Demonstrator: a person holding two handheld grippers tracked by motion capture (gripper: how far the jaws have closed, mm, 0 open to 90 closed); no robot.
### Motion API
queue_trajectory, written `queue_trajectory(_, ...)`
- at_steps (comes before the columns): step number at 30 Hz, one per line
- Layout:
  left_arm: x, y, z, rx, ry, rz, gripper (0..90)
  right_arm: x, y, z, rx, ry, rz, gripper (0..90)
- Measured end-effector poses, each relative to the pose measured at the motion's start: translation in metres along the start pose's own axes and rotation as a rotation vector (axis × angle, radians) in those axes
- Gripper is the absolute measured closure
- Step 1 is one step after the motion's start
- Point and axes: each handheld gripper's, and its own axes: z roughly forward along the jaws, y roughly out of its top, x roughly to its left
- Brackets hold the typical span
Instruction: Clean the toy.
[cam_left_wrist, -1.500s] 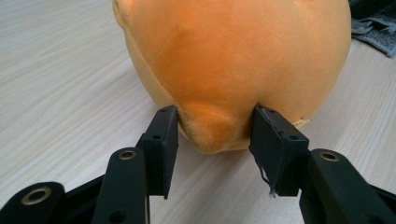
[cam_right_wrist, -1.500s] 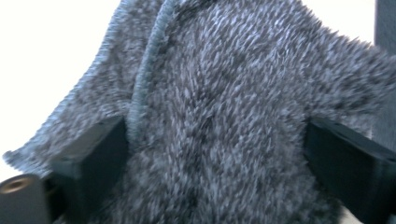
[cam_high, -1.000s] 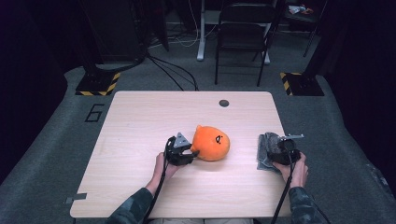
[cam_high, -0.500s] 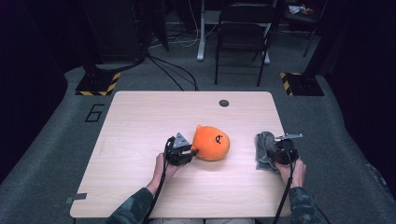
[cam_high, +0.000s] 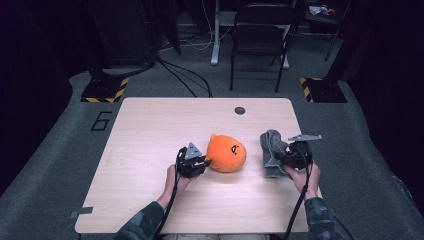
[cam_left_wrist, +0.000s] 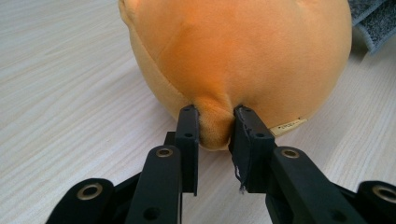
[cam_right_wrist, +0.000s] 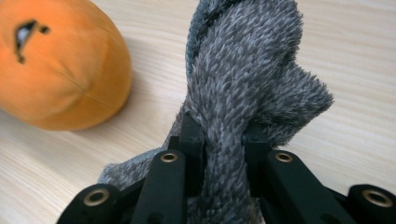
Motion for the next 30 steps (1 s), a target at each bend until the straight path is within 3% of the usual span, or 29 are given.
queue_trajectory(3, -0.001, 0.0, 0.0, -0.006, 0.001, -0.005, 73.6, 0.008, 0.008, -0.003, -0.013, 0.034, 0.013, 76.1)
queue_trajectory(13, -0.003, 0.0, 0.0, -0.025, 0.003, -0.013, 74.2, 0.043, 0.04, -0.016, -0.07, 0.116, -0.017, 76.0)
queue_trajectory(25, -0.008, 0.003, -0.001, -0.048, -0.002, -0.006, 76.8, 0.094, 0.069, 0.004, -0.072, 0.222, -0.091, 76.0)
queue_trajectory(30, -0.013, 0.005, -0.001, -0.07, 0.002, 0.002, 77.3, 0.113, 0.076, 0.019, -0.057, 0.239, -0.119, 75.9)
